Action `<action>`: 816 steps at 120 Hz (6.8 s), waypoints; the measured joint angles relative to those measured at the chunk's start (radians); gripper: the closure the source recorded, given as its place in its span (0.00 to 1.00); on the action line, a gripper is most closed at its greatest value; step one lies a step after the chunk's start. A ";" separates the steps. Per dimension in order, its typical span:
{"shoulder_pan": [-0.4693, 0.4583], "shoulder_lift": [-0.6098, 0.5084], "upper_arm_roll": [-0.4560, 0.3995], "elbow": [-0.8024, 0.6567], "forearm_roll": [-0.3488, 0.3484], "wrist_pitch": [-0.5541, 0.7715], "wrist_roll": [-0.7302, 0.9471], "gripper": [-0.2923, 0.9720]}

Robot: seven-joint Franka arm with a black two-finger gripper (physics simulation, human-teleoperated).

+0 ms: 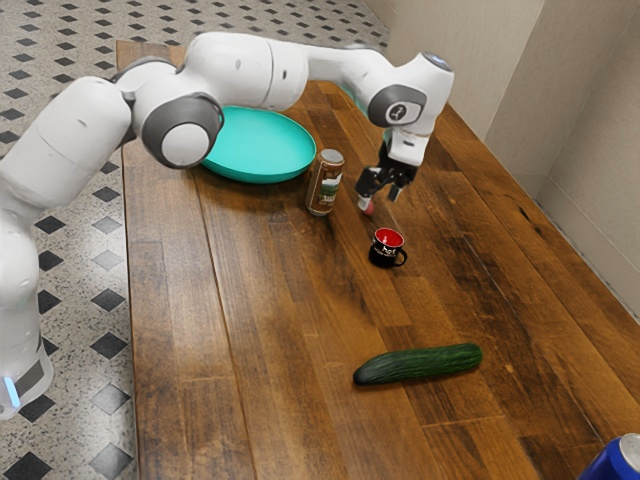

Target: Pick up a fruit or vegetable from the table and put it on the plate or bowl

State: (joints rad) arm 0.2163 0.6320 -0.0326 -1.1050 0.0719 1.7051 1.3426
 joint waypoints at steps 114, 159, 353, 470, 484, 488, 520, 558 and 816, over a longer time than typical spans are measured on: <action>0.049 0.058 0.000 0.000 -0.001 0.099 0.024 0.36; 0.060 0.064 -0.001 0.000 -0.006 0.110 0.022 0.63; 0.320 -0.161 0.213 -0.098 -0.024 -0.205 0.067 0.42; -0.324 -0.151 0.017 -0.048 -0.050 -0.201 -0.034 0.23; -0.323 -0.148 0.019 -0.045 -0.048 -0.217 -0.103 0.23; -0.327 -0.146 0.017 -0.043 -0.048 -0.212 -0.098 0.23; -0.266 -0.142 0.015 -0.043 0.061 -0.225 0.094 0.23; -0.417 -0.113 -0.168 -0.049 0.046 -0.302 0.532 0.23; -0.370 0.067 -0.185 0.010 -0.037 -0.013 1.083 0.58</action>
State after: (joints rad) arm -0.1537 0.6990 -0.2175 -1.0952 0.0344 1.6917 2.4253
